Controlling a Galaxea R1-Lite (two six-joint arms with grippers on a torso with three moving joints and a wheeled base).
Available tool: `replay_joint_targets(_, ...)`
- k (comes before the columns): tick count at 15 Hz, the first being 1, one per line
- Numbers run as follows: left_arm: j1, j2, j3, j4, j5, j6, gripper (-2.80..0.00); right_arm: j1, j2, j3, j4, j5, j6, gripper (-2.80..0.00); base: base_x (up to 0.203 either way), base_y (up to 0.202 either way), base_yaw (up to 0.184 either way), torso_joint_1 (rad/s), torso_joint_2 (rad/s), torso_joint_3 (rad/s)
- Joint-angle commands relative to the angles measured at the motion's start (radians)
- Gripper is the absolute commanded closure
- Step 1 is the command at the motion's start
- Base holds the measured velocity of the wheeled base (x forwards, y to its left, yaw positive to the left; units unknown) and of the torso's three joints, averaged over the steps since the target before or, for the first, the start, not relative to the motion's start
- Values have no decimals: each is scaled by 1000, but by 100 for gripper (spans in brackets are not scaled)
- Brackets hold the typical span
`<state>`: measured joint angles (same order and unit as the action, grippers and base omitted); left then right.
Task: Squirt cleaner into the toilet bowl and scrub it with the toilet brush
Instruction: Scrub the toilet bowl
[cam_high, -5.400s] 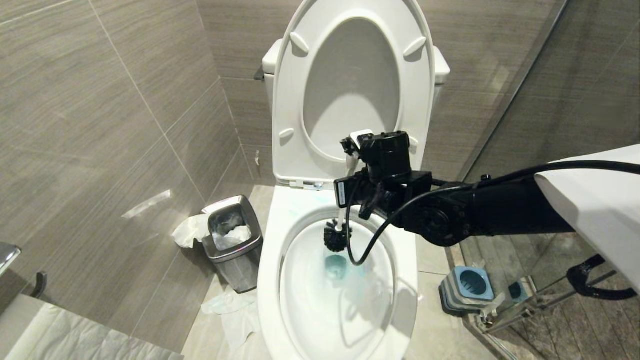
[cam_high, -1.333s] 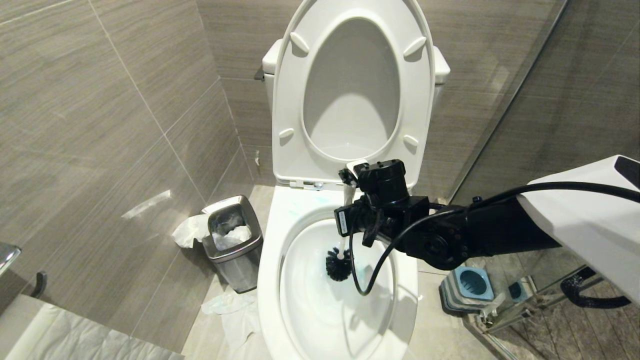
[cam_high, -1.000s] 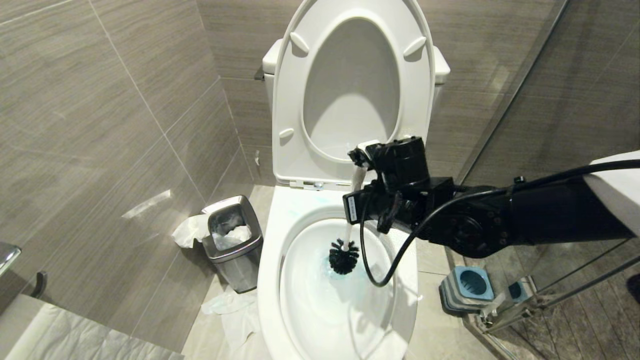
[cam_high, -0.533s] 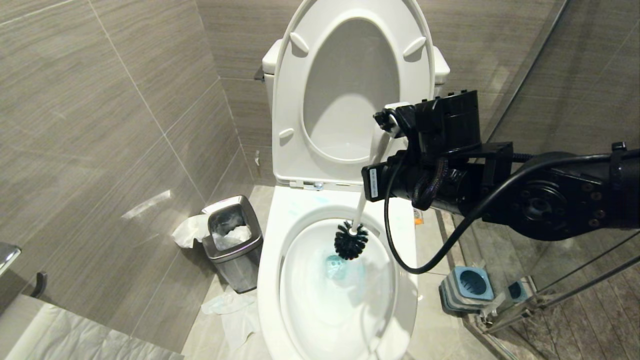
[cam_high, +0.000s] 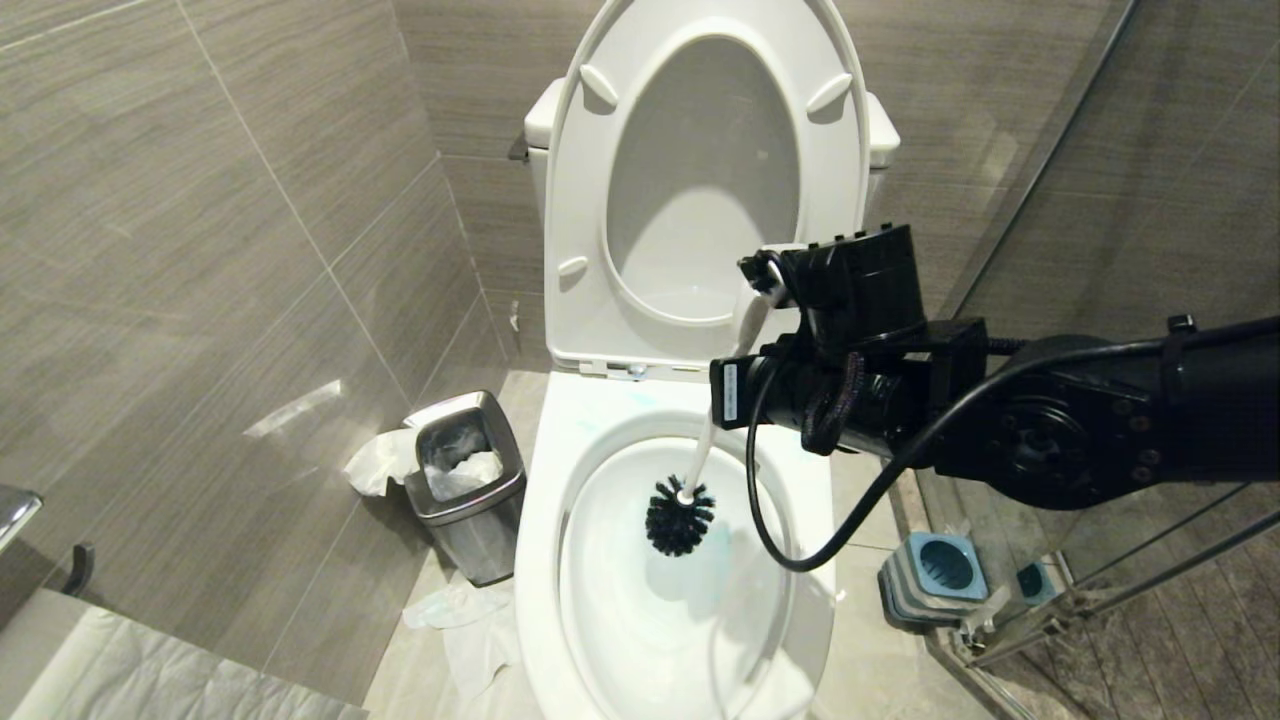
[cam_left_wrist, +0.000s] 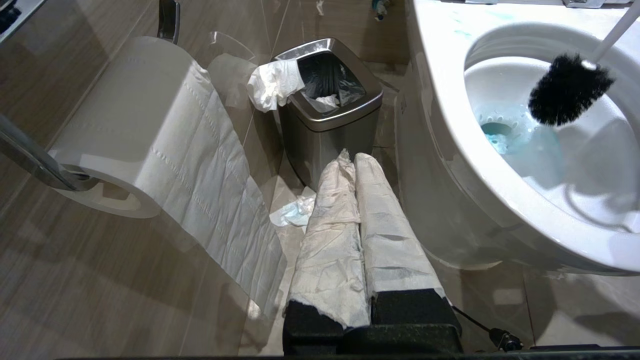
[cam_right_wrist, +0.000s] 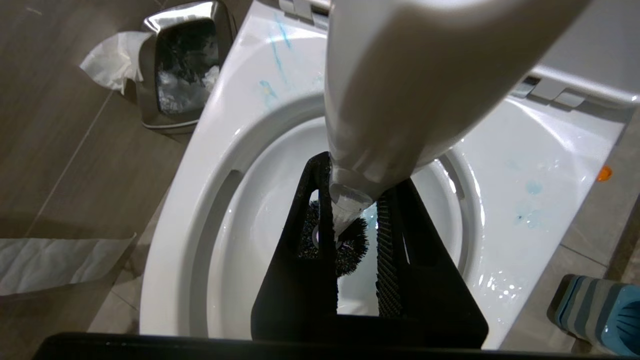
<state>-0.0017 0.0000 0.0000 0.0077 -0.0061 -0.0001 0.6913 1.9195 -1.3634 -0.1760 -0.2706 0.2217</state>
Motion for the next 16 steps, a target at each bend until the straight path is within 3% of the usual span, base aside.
replay_joint_targets(1, 0, 0, 2, 0, 0, 0, 0, 1, 66, -2, -3, -3, 2, 0, 0, 0, 0, 0, 0, 0)
replay_joint_targets(3, 0, 0, 2, 0, 0, 0, 0, 1, 100, -6, -9, -4, 2, 0, 0, 0, 0, 0, 0, 0)
replay_joint_targets(7, 0, 0, 2, 0, 0, 0, 0, -22, 167, -5, -145, -7, -44, 0, 0, 0, 0, 0, 0, 0)
replay_joint_targets(16, 0, 0, 2, 0, 0, 0, 0, -105, 222, -91, -149, -10, -135, 0, 0, 0, 0, 0, 0, 0)
